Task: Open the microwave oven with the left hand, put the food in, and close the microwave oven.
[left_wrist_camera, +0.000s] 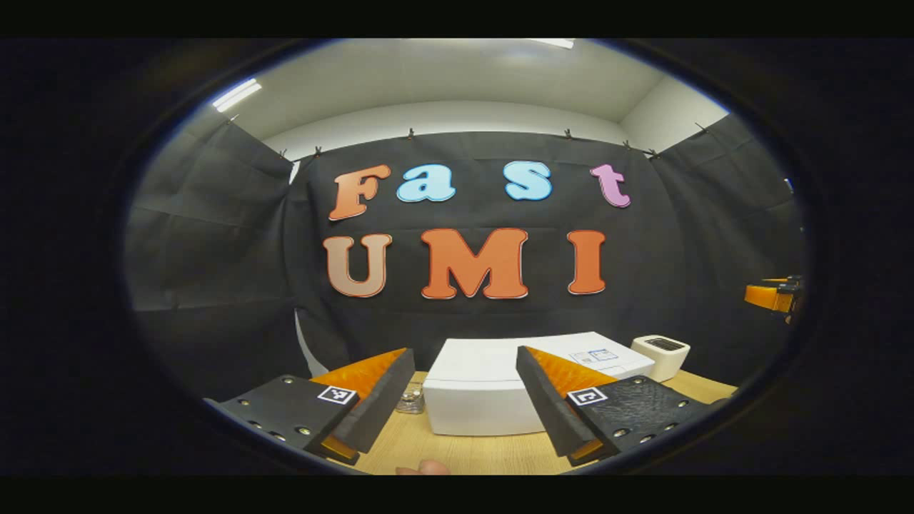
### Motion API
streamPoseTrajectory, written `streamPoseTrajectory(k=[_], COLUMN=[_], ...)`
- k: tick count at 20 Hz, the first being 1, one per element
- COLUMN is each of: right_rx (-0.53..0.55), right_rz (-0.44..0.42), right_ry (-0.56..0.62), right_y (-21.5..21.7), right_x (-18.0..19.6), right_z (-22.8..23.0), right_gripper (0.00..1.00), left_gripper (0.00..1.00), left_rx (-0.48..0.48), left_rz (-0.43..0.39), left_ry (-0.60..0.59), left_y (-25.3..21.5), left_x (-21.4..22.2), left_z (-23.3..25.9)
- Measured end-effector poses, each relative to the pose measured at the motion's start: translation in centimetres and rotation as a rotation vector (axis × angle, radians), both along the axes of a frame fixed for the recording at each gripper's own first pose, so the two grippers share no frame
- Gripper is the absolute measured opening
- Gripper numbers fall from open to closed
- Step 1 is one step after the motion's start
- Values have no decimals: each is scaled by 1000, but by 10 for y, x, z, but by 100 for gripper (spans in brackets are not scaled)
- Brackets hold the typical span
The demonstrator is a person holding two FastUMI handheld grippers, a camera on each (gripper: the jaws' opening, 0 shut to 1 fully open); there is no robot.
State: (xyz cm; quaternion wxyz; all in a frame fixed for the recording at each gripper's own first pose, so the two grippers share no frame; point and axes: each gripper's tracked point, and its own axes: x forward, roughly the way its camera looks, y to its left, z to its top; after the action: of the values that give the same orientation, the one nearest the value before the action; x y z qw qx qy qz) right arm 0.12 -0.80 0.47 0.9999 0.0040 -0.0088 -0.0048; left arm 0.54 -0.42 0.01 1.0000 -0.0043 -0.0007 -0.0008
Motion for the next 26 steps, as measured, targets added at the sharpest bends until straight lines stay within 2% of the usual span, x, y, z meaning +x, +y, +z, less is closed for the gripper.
streamPoseTrajectory(k=[1, 2, 15, 16, 17, 18, 21, 22, 23, 24, 25, 26], right_rx=[1, 0, -9, -9, -11, -12, -12, -11, -10, -10, -11, -11], right_rz=[-2, -5, -14, -17, -20, -23, -29, -32, -34, -36, -39, -41], right_ry=[-1, 0, 10, 9, 9, 10, 18, 22, 26, 30, 35, 39], right_y=[-1, -2, -6, -7, -8, -9, -14, -15, -17, -19, -20, -23], right_x=[1, 0, 1, 1, 1, 1, 0, -1, -1, 0, 0, -2], right_z=[0, -1, -11, -12, -12, -14, -20, -22, -25, -27, -30, -32], right_gripper=[95, 95, 95, 95, 95, 95, 95, 95, 95, 95, 95, 95], left_gripper=[95, 91, 91, 91, 87, 91, 87, 87, 91, 87, 91, 91], left_rx=[-4, -6, -22, -23, -22, -21, -30, -42, -55, -65, -73, -83], left_rz=[-1, -5, -56, -64, -73, -85, -131, -147, -160, -172, -184, -194], left_ry=[1, 3, 28, 28, 28, 27, 31, 34, 37, 42, 47, 47], left_y=[0, -2, -30, -35, -41, -49, -74, -82, -92, -101, -111, -120], left_x=[1, 1, 6, 7, 7, 7, 8, 10, 12, 13, 15, 16], left_z=[-1, 0, -24, -26, -28, -32, -46, -52, -58, -66, -74, -81])
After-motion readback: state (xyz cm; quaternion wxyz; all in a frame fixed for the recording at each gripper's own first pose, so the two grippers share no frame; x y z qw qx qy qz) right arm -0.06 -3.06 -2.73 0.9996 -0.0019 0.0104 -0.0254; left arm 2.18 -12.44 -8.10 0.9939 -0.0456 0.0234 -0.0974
